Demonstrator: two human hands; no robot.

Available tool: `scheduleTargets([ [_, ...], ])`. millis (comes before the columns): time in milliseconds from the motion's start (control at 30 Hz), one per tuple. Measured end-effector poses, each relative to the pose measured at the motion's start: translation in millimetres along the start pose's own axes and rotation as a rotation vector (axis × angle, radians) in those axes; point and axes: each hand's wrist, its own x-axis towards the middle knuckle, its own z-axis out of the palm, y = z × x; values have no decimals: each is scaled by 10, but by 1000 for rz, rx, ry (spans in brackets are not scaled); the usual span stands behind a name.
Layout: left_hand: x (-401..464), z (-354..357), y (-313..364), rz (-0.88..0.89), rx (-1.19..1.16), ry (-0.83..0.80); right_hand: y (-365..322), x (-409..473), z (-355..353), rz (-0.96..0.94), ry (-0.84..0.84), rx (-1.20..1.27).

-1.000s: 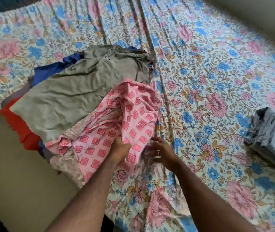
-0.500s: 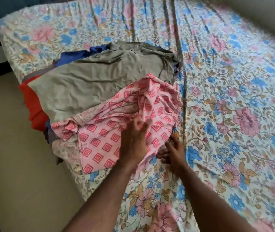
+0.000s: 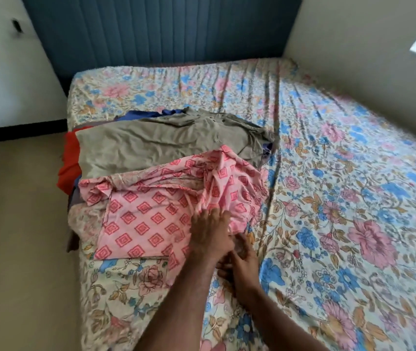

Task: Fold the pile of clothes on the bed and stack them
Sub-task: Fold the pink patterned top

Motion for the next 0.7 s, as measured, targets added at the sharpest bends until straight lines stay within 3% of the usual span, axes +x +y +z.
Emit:
scheduleTargets([
  [67,-9,-22,146,-119,-96,93,-47,-42,-45,-8,-83,36],
  [200,-144,-165,366,-366,-926,181,-102,-153,-137,-11,-183,169],
  [267,-231,-189,382,-412,-1208,159,-165,-203,-149,3,-187,187],
  [400,-573,-176,392,-400,-1217,143,-367,-393,-181,-43,-239,165],
  [533,-730,-320,446,-435,-1345,87,-549,-554,-167,-194,-268,-172],
  [600,-720,-461,542,-435,-1225,135,-755,-561,-176,-323,-218,-254],
  [700,-677,-765,611,-350,-780,351,-1365,-404,-282,-497,-299,-514],
])
